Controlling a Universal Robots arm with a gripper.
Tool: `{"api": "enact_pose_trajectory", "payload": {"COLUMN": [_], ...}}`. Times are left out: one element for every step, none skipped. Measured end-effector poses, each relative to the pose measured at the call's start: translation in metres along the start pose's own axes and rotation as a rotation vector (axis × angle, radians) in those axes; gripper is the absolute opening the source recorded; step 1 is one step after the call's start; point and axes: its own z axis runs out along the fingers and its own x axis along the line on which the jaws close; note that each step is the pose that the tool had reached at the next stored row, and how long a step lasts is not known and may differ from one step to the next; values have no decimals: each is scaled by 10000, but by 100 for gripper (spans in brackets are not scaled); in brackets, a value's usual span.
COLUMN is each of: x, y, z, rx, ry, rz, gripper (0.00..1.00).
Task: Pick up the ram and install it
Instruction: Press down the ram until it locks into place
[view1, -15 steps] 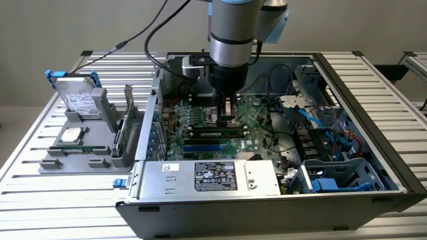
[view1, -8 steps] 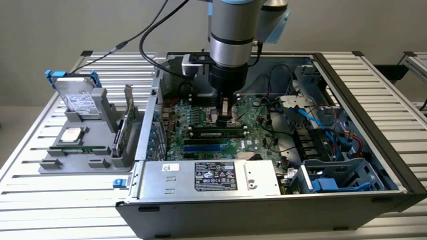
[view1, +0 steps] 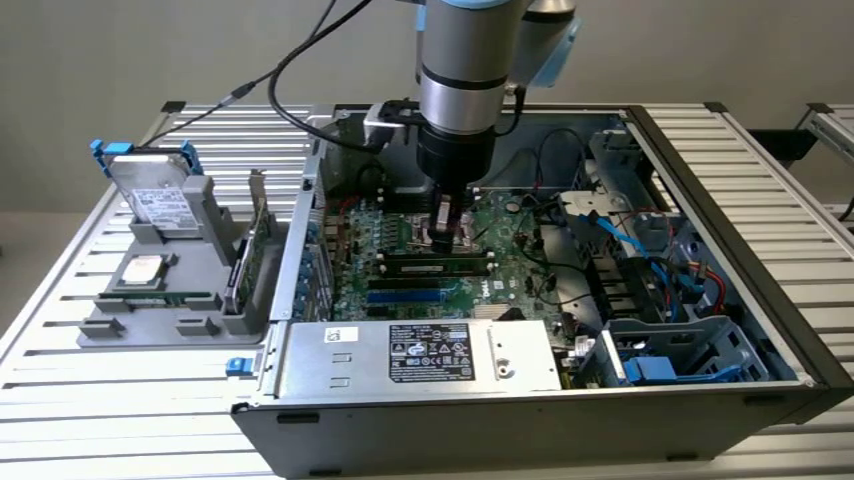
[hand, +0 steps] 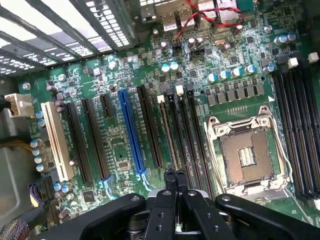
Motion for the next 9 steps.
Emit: {"api": "enact_pose_trajectory", "payload": {"x": [0, 0, 0, 0, 0, 0, 0, 0, 0], "y": [0, 0, 0, 0, 0, 0, 0, 0, 0], "z": [0, 0, 0, 0, 0, 0, 1, 2, 4], "rx": [-5, -10, -16, -20, -26, -32, -36, -42, -47], "ry": [-5, -9, -14, -19, -24, -29, -34, -40, -45], "rz": [165, 337, 509, 669, 842, 1024, 1190, 1369, 1542], "gripper": [10, 10, 10, 10, 10, 10, 10, 10, 10]}}
